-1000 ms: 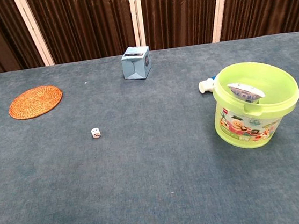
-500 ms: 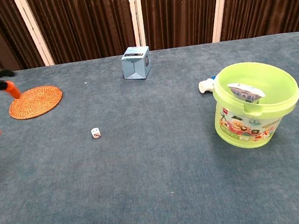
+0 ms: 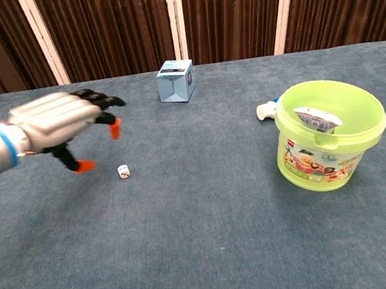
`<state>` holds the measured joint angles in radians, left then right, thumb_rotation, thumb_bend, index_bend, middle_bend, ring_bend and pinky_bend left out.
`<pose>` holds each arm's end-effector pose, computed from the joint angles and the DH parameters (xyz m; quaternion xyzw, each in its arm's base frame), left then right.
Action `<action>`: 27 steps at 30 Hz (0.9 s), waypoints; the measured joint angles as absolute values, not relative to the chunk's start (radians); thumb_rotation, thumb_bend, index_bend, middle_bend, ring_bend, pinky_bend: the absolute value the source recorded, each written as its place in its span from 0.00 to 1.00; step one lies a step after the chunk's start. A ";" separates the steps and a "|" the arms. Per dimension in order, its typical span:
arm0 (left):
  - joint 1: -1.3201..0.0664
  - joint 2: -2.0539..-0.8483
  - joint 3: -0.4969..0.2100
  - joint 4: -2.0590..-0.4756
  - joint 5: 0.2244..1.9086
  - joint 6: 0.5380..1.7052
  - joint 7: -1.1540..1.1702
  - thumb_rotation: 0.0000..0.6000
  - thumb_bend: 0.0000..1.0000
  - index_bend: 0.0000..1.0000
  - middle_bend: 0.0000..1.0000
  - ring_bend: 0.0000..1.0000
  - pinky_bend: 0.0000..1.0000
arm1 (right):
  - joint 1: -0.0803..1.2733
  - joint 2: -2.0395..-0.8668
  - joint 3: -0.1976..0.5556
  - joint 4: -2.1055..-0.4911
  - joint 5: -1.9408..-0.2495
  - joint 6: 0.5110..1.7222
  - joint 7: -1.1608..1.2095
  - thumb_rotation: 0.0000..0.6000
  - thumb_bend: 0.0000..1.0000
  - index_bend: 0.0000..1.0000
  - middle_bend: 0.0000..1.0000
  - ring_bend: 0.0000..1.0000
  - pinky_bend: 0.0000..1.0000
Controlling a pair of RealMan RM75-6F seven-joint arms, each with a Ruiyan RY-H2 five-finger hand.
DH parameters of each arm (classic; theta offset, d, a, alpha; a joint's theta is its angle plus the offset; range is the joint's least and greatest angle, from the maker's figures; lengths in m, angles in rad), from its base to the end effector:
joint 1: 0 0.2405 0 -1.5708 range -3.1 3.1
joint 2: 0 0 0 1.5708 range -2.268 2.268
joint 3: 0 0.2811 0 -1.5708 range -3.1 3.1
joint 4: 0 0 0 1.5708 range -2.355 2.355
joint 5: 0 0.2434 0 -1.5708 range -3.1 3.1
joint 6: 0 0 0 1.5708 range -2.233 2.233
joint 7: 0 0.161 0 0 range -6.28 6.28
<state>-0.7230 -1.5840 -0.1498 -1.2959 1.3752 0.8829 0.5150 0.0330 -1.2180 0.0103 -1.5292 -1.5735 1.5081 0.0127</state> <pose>-0.1835 0.3877 -0.0690 -0.8326 -0.1852 -0.2884 0.4352 -0.3546 -0.1751 0.1050 0.6031 -0.4011 0.3903 0.5684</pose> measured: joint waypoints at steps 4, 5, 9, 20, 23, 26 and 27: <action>-0.755 -1.608 -0.143 -1.277 1.381 0.859 0.519 1.00 0.28 0.37 0.00 0.00 0.00 | 0.033 -1.214 0.017 -1.529 -1.560 1.507 0.023 1.00 0.07 0.00 0.00 0.00 0.00; -0.760 -1.613 -0.140 -1.273 1.382 0.857 0.519 1.00 0.27 0.37 0.00 0.00 0.00 | 0.032 -1.212 0.018 -1.529 -1.558 1.507 0.025 1.00 0.07 0.00 0.00 0.00 0.00; -0.775 -1.622 -0.130 -1.257 1.379 0.845 0.523 1.00 0.27 0.37 0.00 0.00 0.00 | 0.030 -1.212 0.018 -1.530 -1.558 1.510 0.025 1.00 0.07 0.00 0.00 0.00 0.00; -0.803 -1.636 -0.113 -1.227 1.350 0.815 0.539 1.00 0.27 0.39 0.00 0.00 0.00 | 0.031 -1.217 0.017 -1.526 -1.559 1.509 0.019 1.00 0.07 0.00 0.00 0.00 0.00; -0.815 -1.645 -0.109 -1.212 1.344 0.805 0.548 1.00 0.27 0.39 0.00 0.00 0.00 | 0.032 -1.218 0.018 -1.527 -1.558 1.508 0.018 1.00 0.07 0.00 0.00 0.00 0.00; -0.823 -1.650 -0.107 -1.205 1.334 0.798 0.554 1.00 0.27 0.38 0.00 0.00 0.00 | 0.032 -1.219 0.018 -1.525 -1.557 1.507 0.018 1.00 0.07 0.00 0.00 0.00 0.00; -0.825 -1.651 -0.107 -1.203 1.332 0.797 0.554 1.00 0.27 0.38 0.00 0.00 0.00 | 0.032 -1.219 0.019 -1.525 -1.556 1.507 0.018 1.00 0.07 0.00 0.00 0.00 0.00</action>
